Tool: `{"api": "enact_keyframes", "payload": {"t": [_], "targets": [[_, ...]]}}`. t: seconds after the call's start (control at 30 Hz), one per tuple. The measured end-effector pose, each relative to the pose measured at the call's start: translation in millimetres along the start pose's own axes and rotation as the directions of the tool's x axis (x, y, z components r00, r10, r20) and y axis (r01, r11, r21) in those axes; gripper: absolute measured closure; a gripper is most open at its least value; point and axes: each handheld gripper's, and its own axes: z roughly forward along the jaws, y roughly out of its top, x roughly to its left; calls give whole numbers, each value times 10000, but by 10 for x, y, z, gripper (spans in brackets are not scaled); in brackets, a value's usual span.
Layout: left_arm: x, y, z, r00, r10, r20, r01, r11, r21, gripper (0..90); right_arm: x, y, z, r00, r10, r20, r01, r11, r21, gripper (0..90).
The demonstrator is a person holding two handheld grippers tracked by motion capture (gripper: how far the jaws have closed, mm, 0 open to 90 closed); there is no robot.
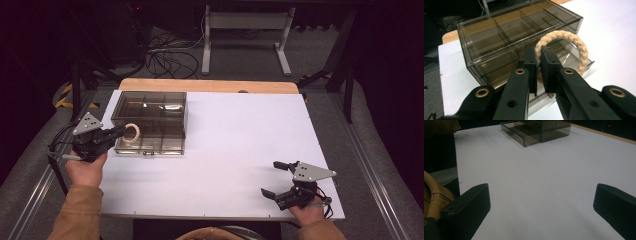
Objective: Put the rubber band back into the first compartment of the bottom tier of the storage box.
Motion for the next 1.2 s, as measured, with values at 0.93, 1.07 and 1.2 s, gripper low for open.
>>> {"api": "enact_keyframes", "payload": {"t": [0.93, 1.07, 1.2], "targets": [[241, -129, 122, 9978, -489, -444, 478, 9985, -265, 835, -2, -2, -2, 10000, 7, -7, -7, 10000, 14, 18], [288, -181, 150, 9967, -691, -424, 676, 9971, -345, 835, -1, -2, -1, 10000, 9, -12, -9, 10000, 18, 18], [314, -227, 190, 9959, -771, -481, 753, 9965, -372, 835, -1, -2, -1, 10000, 9, -9, -9, 10000, 17, 18]]}}
